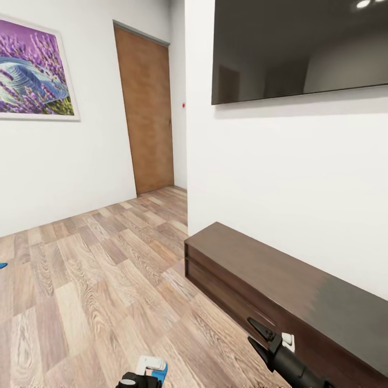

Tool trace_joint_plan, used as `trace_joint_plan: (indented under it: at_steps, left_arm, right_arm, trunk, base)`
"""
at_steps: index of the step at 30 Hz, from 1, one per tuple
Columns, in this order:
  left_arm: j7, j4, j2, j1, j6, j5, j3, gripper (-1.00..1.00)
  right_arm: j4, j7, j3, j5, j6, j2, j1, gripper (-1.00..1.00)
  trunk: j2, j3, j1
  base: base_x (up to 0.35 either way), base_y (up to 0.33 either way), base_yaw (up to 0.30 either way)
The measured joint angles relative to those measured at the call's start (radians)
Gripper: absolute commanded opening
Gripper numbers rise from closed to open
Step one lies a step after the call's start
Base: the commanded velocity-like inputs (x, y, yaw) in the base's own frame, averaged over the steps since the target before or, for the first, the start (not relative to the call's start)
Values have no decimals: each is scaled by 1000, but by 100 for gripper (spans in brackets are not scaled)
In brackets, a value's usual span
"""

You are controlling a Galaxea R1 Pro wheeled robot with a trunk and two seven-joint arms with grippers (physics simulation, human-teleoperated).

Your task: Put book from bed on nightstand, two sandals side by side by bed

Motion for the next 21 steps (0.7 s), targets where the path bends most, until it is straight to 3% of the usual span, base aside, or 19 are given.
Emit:
trace_joint_plan:
  at_steps: [5, 10, 15, 21]
  left_arm:
    - [4, -13, -9, -1, 3, 11, 2, 100]
    - [7, -106, -18, -9, 21, 49, 3, 100]
    - [7, -195, -18, -41, 125, 80, 3, 100]
    - [6, -205, -12, -47, 154, 82, 3, 100]
  right_arm:
    - [-15, 0, -1, -1, 0, 0, 0, 100]
    - [-19, 0, -2, -2, 0, 0, 0, 100]
    - [-41, 0, -2, -2, 0, 0, 0, 100]
    - [-45, -1, -3, -1, 0, 0, 0, 100]
  trunk:
    - [-1, -19, 2]
    - [-2, -39, 4]
    - [-4, -58, 7]
    - [-5, -81, 9]
  base:
    - [0, 0, 0]
    - [0, 0, 0]
    - [0, 0, 0]
    - [0, 0, 0]
